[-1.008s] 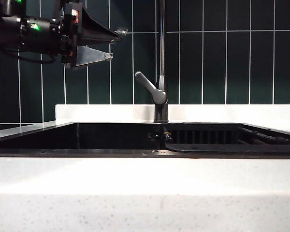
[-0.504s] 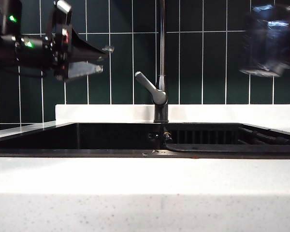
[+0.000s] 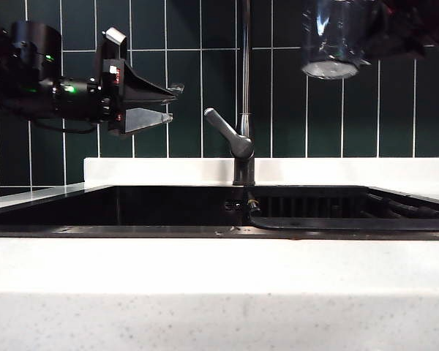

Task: Pick up the mug next to the sink, go to the faucet to get some water, pour the water into the sink, and finally put the mug back to its place.

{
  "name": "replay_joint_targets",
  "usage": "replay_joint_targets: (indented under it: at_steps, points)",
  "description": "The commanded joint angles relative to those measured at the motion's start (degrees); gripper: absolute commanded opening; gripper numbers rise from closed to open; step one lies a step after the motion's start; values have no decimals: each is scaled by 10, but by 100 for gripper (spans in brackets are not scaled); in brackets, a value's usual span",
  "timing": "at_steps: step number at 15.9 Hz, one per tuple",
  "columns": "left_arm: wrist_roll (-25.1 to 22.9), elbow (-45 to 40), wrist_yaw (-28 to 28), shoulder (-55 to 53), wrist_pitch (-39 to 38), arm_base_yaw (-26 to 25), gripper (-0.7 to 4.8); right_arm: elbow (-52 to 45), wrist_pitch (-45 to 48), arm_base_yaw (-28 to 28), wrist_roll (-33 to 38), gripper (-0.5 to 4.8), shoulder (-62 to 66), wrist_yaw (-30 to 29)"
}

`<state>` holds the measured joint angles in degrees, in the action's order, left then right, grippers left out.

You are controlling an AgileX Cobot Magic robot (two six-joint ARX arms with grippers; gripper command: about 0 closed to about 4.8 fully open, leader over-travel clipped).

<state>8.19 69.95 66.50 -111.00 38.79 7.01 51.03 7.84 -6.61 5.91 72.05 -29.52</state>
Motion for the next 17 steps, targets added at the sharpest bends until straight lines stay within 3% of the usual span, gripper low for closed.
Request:
replay_joint_targets:
  at_steps: [1,2,6,10,17]
  points:
    - [29,72,11,-46,7,1,384,31,-25,-20,1,-4,18,0]
    - [43,103,19,-66,7,1,357,40,-26,-27,3,-4,30,-2]
    - [78,196,19,-126,5,2,357,103,-59,-55,4,-4,107,-9]
    - [110,275,38,-179,-2,6,335,228,-77,-95,19,-4,199,-8]
    - [72,327,25,-230,-31,37,336,312,-99,-122,23,-4,248,-11]
